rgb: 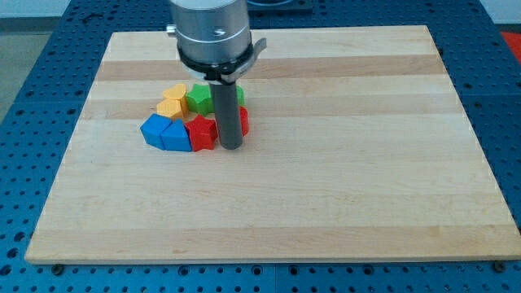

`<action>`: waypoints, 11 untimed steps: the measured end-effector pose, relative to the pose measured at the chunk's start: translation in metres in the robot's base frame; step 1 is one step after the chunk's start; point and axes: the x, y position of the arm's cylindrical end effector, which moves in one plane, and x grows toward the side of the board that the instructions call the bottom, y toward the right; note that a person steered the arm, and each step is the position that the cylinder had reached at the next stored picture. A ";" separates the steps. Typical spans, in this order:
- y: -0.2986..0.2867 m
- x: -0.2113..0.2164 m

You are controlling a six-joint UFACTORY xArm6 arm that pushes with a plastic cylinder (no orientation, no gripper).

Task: Slide the red circle slightly left

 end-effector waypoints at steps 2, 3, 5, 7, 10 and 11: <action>0.040 -0.007; 0.057 -0.018; 0.053 -0.039; 0.038 -0.041; 0.016 -0.042; 0.009 -0.042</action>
